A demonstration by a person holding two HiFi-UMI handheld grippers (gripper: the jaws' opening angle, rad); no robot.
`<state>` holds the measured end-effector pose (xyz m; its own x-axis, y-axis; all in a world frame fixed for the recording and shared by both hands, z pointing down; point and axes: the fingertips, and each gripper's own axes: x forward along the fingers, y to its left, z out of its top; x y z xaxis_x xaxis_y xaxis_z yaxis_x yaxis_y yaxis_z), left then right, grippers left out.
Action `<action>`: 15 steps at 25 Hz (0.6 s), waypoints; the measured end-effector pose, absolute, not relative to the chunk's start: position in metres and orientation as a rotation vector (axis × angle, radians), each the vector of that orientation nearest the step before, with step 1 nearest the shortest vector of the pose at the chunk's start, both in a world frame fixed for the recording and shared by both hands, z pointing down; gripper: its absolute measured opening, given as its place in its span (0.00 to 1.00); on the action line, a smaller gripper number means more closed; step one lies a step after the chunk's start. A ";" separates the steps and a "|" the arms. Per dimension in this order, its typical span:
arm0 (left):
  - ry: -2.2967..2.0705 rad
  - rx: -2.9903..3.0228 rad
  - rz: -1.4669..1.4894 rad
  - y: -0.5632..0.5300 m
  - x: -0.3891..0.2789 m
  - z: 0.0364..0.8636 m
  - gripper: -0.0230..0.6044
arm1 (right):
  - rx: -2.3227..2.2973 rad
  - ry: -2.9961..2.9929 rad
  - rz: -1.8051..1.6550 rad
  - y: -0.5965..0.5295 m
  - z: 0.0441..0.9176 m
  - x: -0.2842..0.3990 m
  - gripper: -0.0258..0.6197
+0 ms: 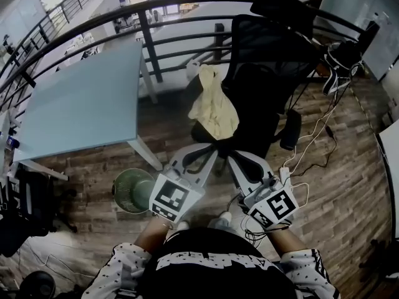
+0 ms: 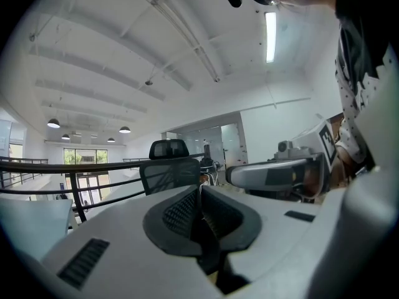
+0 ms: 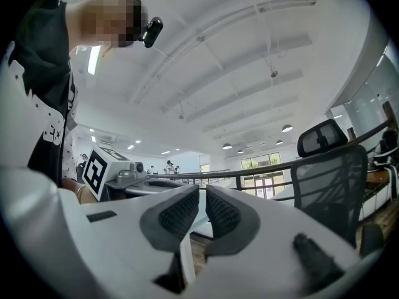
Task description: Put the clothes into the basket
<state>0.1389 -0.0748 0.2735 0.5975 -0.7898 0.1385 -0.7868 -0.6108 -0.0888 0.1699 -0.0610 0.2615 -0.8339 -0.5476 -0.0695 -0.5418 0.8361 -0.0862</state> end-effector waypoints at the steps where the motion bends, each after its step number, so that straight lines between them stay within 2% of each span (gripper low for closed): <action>1: 1.383 -2.790 -0.259 -0.078 0.140 0.274 0.07 | -0.865 2.925 -0.095 -0.064 0.262 0.172 0.09; 15: 1.398 -2.777 -0.250 -0.109 0.174 0.280 0.07 | -0.864 2.931 -0.085 -0.098 0.271 0.212 0.09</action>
